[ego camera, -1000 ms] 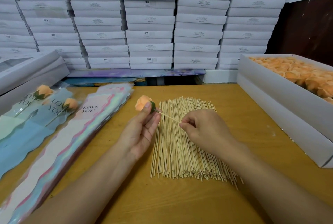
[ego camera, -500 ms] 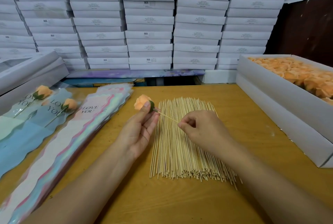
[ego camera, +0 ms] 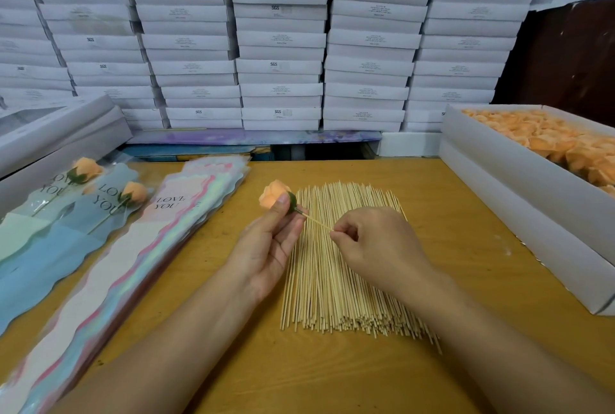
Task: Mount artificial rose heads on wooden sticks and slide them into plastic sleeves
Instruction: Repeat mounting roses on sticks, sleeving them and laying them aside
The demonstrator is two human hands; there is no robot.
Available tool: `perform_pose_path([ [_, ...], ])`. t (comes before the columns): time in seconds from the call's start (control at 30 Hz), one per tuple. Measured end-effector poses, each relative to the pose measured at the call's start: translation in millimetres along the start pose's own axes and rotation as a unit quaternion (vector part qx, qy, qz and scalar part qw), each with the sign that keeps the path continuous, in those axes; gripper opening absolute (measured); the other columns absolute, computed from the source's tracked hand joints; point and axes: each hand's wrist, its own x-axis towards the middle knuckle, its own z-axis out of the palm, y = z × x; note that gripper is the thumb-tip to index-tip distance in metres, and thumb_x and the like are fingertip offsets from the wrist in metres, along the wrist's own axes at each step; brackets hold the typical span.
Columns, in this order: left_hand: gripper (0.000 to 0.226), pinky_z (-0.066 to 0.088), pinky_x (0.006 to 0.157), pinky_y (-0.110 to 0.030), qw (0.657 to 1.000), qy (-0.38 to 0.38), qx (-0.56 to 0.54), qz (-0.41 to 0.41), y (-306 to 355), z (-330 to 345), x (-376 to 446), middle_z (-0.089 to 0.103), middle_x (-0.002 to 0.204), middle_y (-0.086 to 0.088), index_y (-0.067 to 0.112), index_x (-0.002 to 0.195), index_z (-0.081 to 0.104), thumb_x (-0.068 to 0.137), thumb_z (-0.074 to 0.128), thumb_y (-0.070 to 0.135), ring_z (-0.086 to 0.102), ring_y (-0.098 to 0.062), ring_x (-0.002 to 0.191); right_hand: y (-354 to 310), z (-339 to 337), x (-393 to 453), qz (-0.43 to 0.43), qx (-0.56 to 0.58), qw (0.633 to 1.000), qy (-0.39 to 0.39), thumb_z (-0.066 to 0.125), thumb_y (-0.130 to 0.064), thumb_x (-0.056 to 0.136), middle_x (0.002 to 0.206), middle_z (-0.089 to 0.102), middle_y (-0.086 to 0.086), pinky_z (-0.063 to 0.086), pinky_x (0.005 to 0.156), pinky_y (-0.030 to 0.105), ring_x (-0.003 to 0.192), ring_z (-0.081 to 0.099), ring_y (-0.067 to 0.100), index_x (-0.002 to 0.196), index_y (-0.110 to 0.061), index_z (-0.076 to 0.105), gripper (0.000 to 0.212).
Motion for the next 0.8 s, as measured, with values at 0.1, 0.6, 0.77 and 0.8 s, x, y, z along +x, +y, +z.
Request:
perform_pose_path([
  [0.1,0.027,0.061,0.065,-0.021,1.0,-0.01,-0.001,-0.005,0.2,0.9,-0.7,0.075,0.092,-0.016,0.002,0.099,0.07,0.077,0.074,0.016,0.074,-0.015,0.079,2.1,-0.1,1.0,0.015,0.031,0.999,-0.008,0.068,-0.031,0.093,0.071,0.063,-0.019,0.047,0.063,0.019,0.069,0.061,0.001,0.087,-0.024,0.078,0.013],
  [0.6,0.026,0.062,0.071,-0.022,0.999,-0.029,-0.006,-0.014,1.6,3.9,-5.3,0.076,0.089,-0.015,0.002,0.1,0.068,0.077,0.071,0.015,0.075,-0.014,0.076,8.1,-3.4,7.0,0.094,0.231,0.965,-0.082,0.076,-0.023,0.087,0.064,0.072,-0.011,0.052,0.059,0.02,0.062,0.066,0.0,0.069,-0.023,0.076,0.018],
  [0.77,0.03,0.062,0.065,-0.021,1.0,-0.023,0.004,-0.013,5.7,4.4,-1.3,0.076,0.088,-0.015,0.001,0.101,0.068,0.077,0.074,0.018,0.075,-0.014,0.073,5.3,-5.4,6.1,0.108,0.266,0.954,-0.091,0.077,-0.025,0.087,0.061,0.069,-0.015,0.044,0.051,0.01,0.057,0.063,-0.004,0.072,-0.024,0.076,0.014],
  [0.8,0.032,0.061,0.061,-0.02,1.0,-0.018,0.009,-0.01,7.0,4.5,-0.5,0.076,0.087,-0.015,0.001,0.1,0.069,0.075,0.075,0.019,0.075,-0.013,0.072,4.8,-7.0,5.9,0.108,0.262,0.953,-0.103,0.077,-0.026,0.086,0.062,0.07,-0.014,0.044,0.051,0.01,0.055,0.061,-0.004,0.074,-0.023,0.076,0.012],
])
